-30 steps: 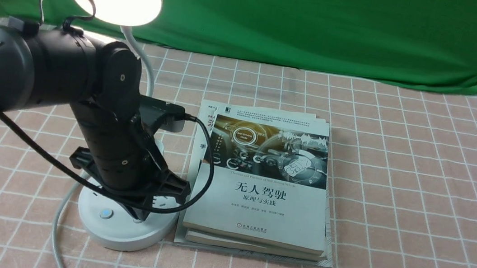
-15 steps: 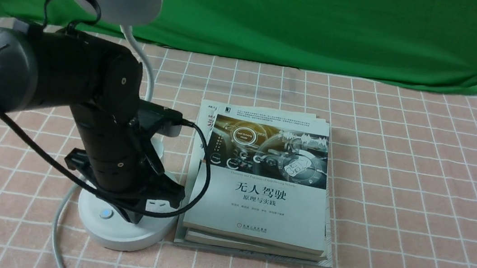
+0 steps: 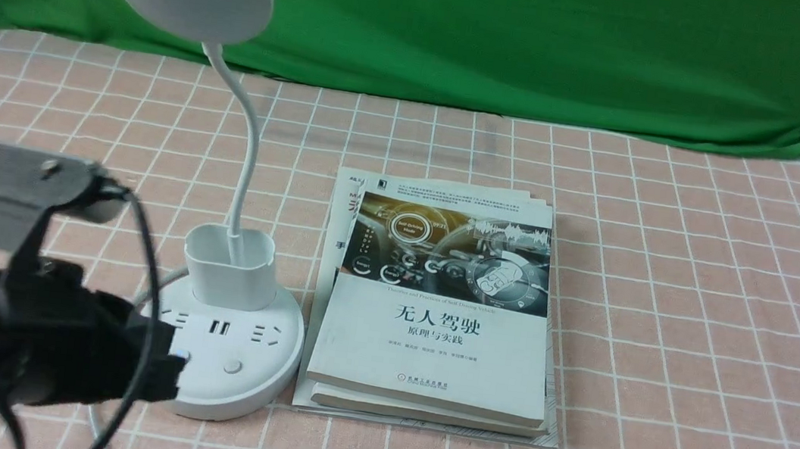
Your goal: Turn off the table lamp on the pink coffee tablecloth by hand.
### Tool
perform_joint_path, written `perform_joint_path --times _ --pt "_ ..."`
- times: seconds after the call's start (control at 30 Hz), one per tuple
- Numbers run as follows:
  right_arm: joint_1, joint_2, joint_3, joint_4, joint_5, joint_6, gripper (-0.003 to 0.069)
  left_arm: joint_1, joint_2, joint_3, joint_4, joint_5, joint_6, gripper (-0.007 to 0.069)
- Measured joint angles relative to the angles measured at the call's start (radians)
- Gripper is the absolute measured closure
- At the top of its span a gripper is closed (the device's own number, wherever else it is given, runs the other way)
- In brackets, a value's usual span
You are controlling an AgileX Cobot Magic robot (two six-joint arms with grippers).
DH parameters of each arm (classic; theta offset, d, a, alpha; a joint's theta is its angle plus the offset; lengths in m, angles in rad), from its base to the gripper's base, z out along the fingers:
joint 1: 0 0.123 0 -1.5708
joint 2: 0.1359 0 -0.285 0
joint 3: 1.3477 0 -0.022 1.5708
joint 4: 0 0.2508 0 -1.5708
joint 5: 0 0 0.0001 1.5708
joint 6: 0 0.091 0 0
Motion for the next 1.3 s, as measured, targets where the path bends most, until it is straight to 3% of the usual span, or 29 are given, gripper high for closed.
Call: perform_joint_path --times 0.27,0.73,0.9,1.03,1.2,1.3 --pt "0.0 0.0 0.0 0.0 0.0 0.0 0.0417 0.0 -0.28 0.174 0.035 -0.087 0.0 0.0624" --pt "0.0 0.0 0.0 0.0 0.0 0.0 0.0417 0.001 -0.331 0.195 0.088 -0.105 0.003 0.0624" --pt "0.0 0.0 0.0 0.0 0.0 0.0 0.0417 0.006 -0.434 0.283 0.155 -0.275 0.006 0.0624" --pt "0.0 0.0 0.0 0.0 0.0 0.0 0.0417 0.094 -0.595 0.412 0.152 -0.439 0.009 0.0624" --pt "0.0 0.0 0.0 0.0 0.0 0.0 0.0417 0.28 -0.745 0.524 0.091 -0.456 0.01 0.0624" --pt "0.0 0.0 0.0 0.0 0.0 0.0 0.0417 0.343 -0.797 0.553 0.074 -0.436 0.01 0.0624"
